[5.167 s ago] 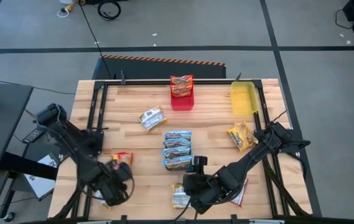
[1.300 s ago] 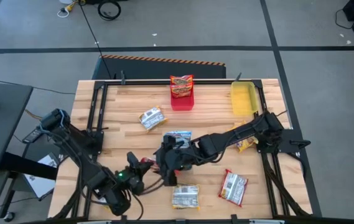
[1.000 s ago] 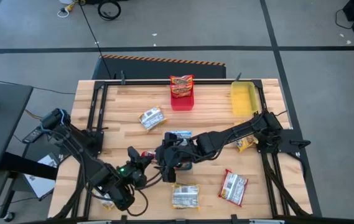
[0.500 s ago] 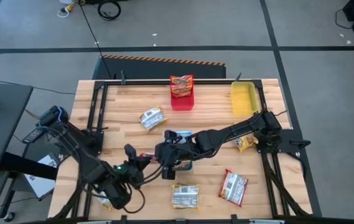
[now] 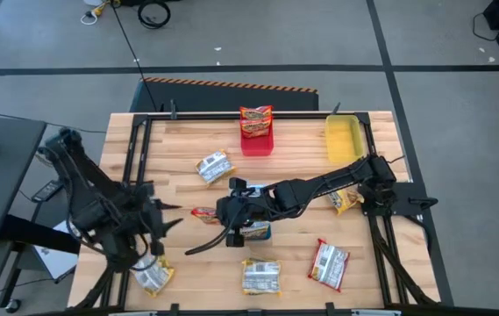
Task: Sort Maruchan noodles
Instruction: Put the red noodle pack into the red bin
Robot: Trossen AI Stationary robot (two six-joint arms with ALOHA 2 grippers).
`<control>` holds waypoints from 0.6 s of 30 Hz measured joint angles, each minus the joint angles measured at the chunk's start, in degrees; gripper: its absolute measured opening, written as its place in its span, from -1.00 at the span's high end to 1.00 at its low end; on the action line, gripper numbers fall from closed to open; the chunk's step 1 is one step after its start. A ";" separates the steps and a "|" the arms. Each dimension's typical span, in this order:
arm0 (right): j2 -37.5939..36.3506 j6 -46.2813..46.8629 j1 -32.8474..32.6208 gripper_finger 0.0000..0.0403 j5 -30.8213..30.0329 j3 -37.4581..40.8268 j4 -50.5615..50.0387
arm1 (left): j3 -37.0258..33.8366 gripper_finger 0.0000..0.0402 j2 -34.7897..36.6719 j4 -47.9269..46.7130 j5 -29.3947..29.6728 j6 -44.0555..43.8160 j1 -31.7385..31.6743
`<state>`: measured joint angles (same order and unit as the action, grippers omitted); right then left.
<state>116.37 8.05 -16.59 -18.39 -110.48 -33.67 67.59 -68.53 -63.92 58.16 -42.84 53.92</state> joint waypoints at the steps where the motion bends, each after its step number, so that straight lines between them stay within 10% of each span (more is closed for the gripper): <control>1: -0.08 -0.70 -0.03 0.63 -0.69 1.30 2.86 | -2.02 0.22 1.25 0.13 1.92 -2.64 0.78; 8: -0.21 -3.19 -0.71 0.63 -0.34 9.49 14.22 | -15.40 0.29 10.61 0.07 1.77 -25.53 4.56; 18: -12.03 -11.66 4.40 0.63 -3.43 16.98 13.16 | -22.04 0.29 19.35 1.94 16.79 -31.53 4.79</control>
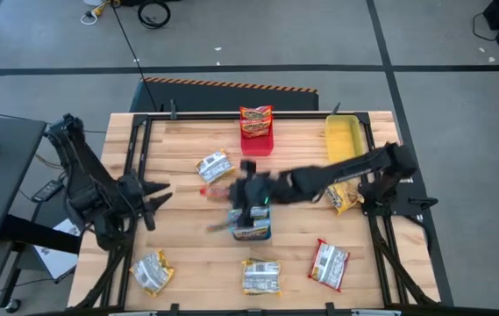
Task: Sort Maruchan noodles
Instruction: Put the red noodle pack into the red bin
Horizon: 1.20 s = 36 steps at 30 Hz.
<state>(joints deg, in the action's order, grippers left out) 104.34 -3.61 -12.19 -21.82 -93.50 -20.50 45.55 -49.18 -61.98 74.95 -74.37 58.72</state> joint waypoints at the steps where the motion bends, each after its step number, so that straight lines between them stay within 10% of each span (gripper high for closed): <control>1: -2.07 -1.28 1.63 0.63 1.30 3.48 3.71 | -0.49 0.29 0.23 0.51 0.96 0.00 -0.22; 6: -11.58 -3.40 11.08 0.63 5.39 21.17 21.79 | -4.41 0.29 0.61 2.12 -0.10 -0.07 -2.77; 12: -14.03 -1.14 20.71 0.63 12.53 31.73 33.76 | -10.83 0.30 0.61 13.35 -18.55 6.55 -13.23; 23: -14.84 -4.43 25.63 0.63 20.80 29.80 33.87 | -25.88 0.30 0.44 81.66 -61.00 56.07 -36.07; 36: -10.83 -10.67 39.15 0.63 27.86 30.00 27.21 | -36.99 0.30 0.94 97.61 -70.72 67.73 -53.22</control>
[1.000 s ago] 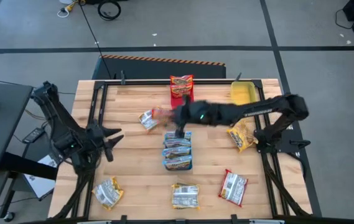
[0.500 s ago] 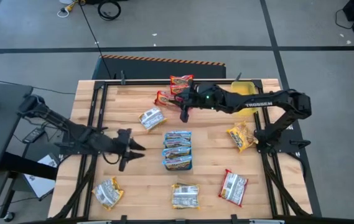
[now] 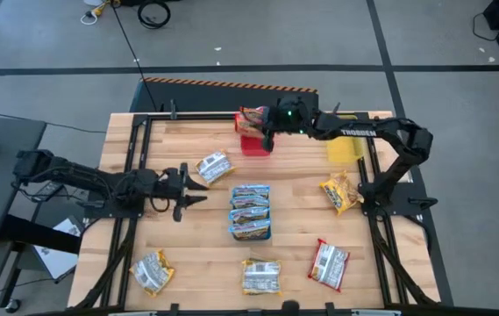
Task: Sort Maruchan noodles
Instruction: Put the red noodle pack into the red bin
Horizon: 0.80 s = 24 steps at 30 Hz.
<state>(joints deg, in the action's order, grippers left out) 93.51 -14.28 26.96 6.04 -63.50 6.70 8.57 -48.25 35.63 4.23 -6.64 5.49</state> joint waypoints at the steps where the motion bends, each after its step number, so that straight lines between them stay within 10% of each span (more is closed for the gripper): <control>1: 0.66 -0.86 1.13 0.63 0.57 -0.16 0.86 | -0.26 0.30 0.00 0.28 -0.01 0.11 -0.83; 8: 6.32 -7.26 5.64 0.63 12.06 0.02 0.38 | -0.67 0.30 0.02 -1.64 -2.11 0.42 -2.47; 24: 1.74 -17.75 7.06 0.63 8.25 -0.01 -4.94 | -0.64 0.30 0.02 -1.71 -4.46 4.31 -4.93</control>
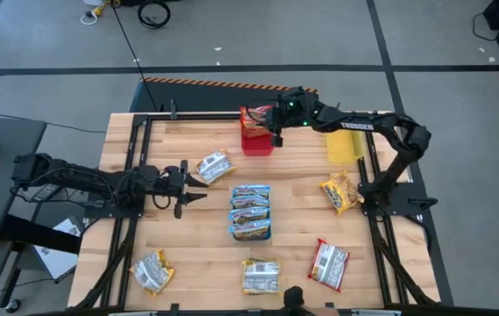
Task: Sort Maruchan noodles
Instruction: Put the red noodle pack into the red bin
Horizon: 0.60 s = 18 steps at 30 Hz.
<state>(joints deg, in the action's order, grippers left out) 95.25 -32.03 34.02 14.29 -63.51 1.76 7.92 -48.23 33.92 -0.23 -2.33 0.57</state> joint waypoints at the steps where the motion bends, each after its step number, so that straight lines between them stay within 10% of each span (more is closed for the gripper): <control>1: -0.09 -0.34 0.27 0.63 0.06 0.00 -1.56 | 0.00 0.30 0.00 -0.01 -0.04 0.00 -0.45; 18: 10.66 6.09 0.35 0.63 4.17 -0.08 12.37 | 0.00 0.30 0.00 0.01 -0.06 -2.95 -6.31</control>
<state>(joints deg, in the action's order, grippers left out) 105.91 -25.94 34.37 18.46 -63.58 14.13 7.92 -48.23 33.93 -0.29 -5.28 -5.74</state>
